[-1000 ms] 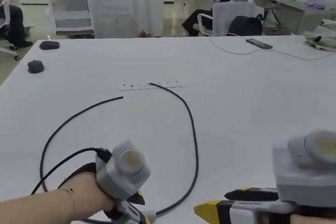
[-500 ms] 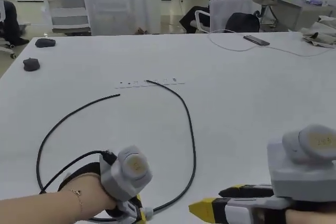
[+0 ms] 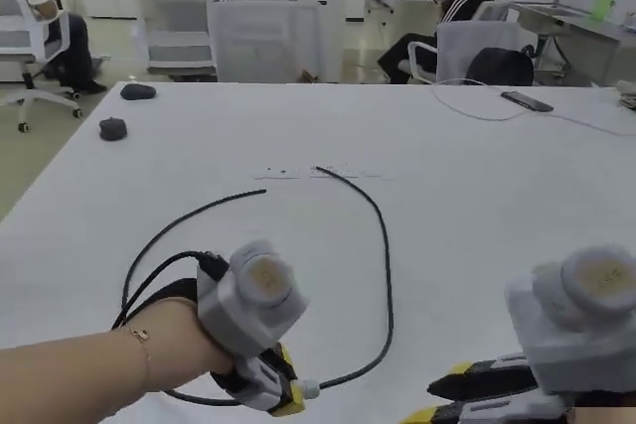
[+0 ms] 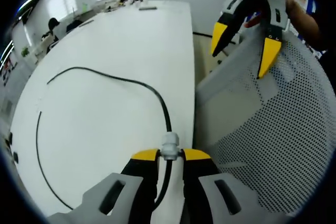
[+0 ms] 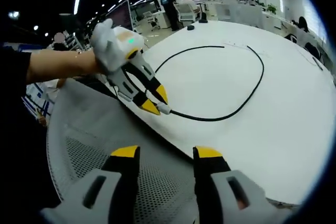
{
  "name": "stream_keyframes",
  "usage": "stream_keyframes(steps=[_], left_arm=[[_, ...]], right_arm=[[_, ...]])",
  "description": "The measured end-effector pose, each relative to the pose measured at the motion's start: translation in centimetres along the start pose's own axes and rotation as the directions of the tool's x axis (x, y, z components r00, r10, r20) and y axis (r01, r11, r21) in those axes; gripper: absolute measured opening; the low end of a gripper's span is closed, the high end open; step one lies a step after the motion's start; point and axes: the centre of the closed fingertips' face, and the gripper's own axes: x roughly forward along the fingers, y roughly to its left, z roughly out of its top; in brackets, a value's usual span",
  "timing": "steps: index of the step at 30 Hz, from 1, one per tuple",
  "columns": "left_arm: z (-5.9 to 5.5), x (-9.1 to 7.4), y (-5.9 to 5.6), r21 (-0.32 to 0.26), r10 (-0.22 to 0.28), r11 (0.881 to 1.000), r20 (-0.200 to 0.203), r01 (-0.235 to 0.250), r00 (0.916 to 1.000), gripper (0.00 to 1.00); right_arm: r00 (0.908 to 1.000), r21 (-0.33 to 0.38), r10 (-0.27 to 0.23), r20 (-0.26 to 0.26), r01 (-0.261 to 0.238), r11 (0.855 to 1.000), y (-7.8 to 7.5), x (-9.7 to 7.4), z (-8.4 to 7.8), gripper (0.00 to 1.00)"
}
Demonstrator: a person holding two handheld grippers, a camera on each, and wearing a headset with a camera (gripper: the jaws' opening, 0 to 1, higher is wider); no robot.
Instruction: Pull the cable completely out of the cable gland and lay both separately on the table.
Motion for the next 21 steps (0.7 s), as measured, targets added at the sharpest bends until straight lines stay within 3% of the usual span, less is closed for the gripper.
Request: stream_keyframes(steps=[2, 4, 7, 11, 13, 15, 17, 18, 19, 20, 21], left_arm=[[0.2, -1.5, -0.1, -0.012, 0.012, 1.0, 0.023, -0.012, 0.9997, 0.17], [0.3, -2.8, -0.1, -0.021, 0.03, 0.999, 0.043, -0.029, 0.9986, 0.17], [0.3, -4.2, 0.0, -0.041, 0.059, 0.998, 0.068, -0.057, 0.9959, 0.17], [0.1, -5.3, -0.5, -0.059, 0.062, 0.997, 0.075, -0.057, 0.9953, 0.17], [0.2, -6.0, -0.6, -0.055, 0.073, 0.996, 0.083, -0.068, 0.9939, 0.17], [0.6, -6.8, -0.8, -0.046, 0.084, 0.996, 0.091, -0.08, 0.9923, 0.17], [0.8, -7.4, -0.8, -0.02, 0.093, 0.996, 0.087, -0.092, 0.9919, 0.17], [0.8, -7.6, -0.9, -0.006, 0.097, 0.995, 0.079, -0.097, 0.9921, 0.17], [0.8, -7.9, -0.9, 0.017, 0.103, 0.994, 0.071, -0.105, 0.9921, 0.17], [0.8, -8.0, -1.0, 0.027, 0.103, 0.994, 0.067, -0.105, 0.9925, 0.17], [0.9, -8.2, -1.3, 0.044, 0.096, 0.994, 0.061, -0.098, 0.9935, 0.17]], right_arm=[[0.9999, -0.018, 0.015, -0.009, -0.015, 1.0, 0.0, 0.1, 0.8, 0.42], [0.9981, -0.1, 0.007, -0.061, -0.013, 0.995, -0.3, 0.1, 1.4, 0.42], [0.9959, -0.189, 0.019, -0.089, -0.035, 0.981, 0.0, 0.3, 3.3, 0.42], [0.9884, -0.32, 0.054, -0.142, -0.097, 0.942, 1.1, 1.0, 5.9, 0.42], [0.9814, -0.39, 0.063, -0.181, -0.13, 0.912, 1.7, 1.4, 7.0, 0.42], [0.9714, -0.446, 0.088, -0.221, -0.181, 0.877, 2.4, 1.9, 7.8, 0.42], [0.9479, -0.468, 0.141, -0.286, -0.266, 0.843, 3.3, 2.4, 7.9, 0.39], [0.9396, -0.467, 0.149, -0.308, -0.286, 0.837, 3.4, 2.5, 7.8, 0.38], [0.9285, -0.478, 0.157, -0.336, -0.312, 0.821, 3.6, 2.8, 8.0, 0.37], [0.9244, -0.484, 0.166, -0.343, -0.326, 0.812, 3.6, 3.1, 8.2, 0.37], [0.9245, -0.474, 0.162, -0.345, -0.32, 0.82, 3.5, 3.5, 8.5, 0.37]])
